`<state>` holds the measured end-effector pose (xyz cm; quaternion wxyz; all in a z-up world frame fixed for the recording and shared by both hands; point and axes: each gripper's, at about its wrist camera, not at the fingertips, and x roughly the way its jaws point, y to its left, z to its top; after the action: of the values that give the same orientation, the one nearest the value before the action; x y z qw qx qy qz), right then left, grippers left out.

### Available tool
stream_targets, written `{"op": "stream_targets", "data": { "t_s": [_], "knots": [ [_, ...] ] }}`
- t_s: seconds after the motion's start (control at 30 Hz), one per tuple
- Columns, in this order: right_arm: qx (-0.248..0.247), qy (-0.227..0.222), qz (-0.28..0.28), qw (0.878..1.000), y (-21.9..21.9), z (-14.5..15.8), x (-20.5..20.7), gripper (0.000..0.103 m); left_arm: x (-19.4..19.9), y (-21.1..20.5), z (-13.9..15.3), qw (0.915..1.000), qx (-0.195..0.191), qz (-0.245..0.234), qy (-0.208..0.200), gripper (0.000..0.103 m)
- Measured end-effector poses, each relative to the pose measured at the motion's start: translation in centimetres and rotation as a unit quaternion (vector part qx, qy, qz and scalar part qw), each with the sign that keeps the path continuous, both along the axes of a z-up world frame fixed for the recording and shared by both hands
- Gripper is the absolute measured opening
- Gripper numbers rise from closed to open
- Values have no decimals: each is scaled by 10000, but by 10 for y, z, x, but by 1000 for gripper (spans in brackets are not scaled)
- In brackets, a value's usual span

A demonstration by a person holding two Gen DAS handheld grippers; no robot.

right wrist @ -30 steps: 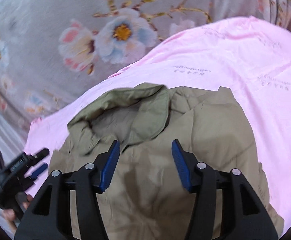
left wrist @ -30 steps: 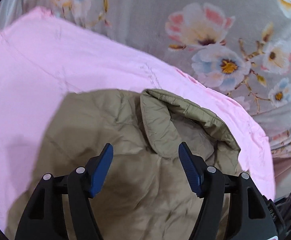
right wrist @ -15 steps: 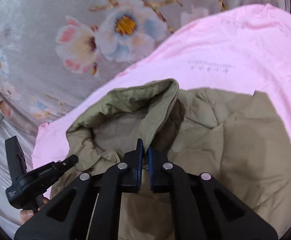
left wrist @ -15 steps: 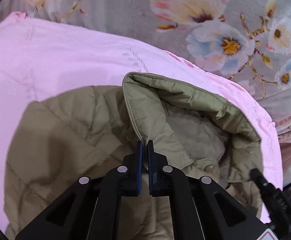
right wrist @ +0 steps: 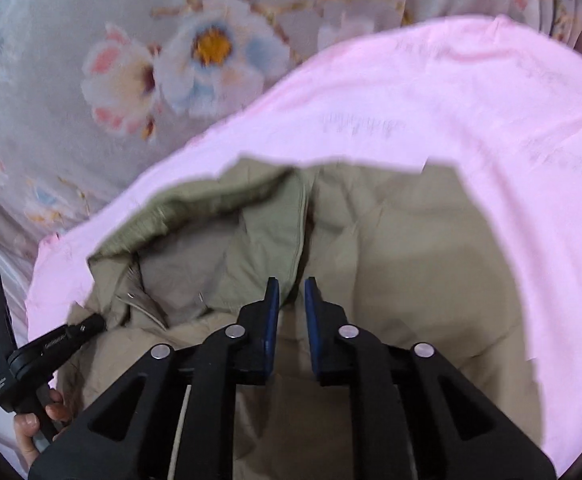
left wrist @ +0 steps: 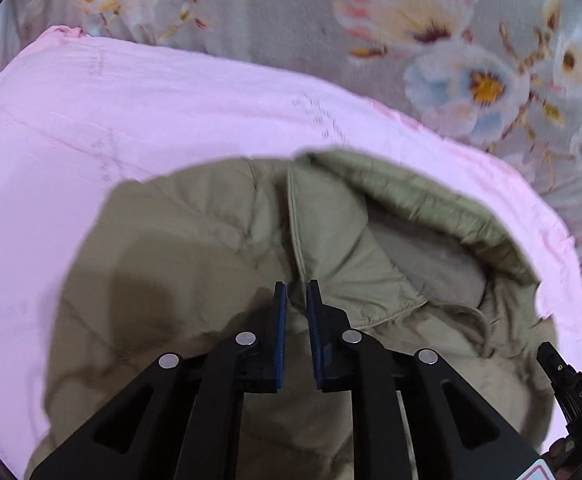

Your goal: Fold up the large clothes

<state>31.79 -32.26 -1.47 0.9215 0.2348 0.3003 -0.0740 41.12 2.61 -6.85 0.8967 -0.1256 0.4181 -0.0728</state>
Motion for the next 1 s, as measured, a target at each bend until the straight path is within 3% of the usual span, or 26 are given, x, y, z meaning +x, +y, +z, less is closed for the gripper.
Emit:
{"op": "stream_targets", "data": {
  "t_s": [0.17,0.3,0.43,0.5,0.57,0.67,0.77,1.0],
  "knots": [
    [-211,-414,87,9989,5,48,30,14,18,-1,48,9992,-5,146,-385,13],
    [-332,-276,166,9989,18,51,74,14,50,-19,63,9985,123,275,-463,13],
    [-519,163,350,9979,31,27,102,14,83,-31,43,9994,11,304,-167,13],
    [-702,519,589,9944,38,7,111,14,95,-38,21,9995,97,231,181,13],
    [-915,699,700,9909,40,-10,109,13,95,-43,-4,9983,368,52,455,6],
    [-798,737,687,9917,29,-25,104,10,83,-46,-25,9966,704,-159,402,0],
    [-460,728,627,9943,19,-39,104,9,74,-44,-39,9970,683,-181,319,1],
    [-898,856,539,9908,32,-49,111,9,67,-56,-48,9934,1144,-118,42,1]
  ]
}}
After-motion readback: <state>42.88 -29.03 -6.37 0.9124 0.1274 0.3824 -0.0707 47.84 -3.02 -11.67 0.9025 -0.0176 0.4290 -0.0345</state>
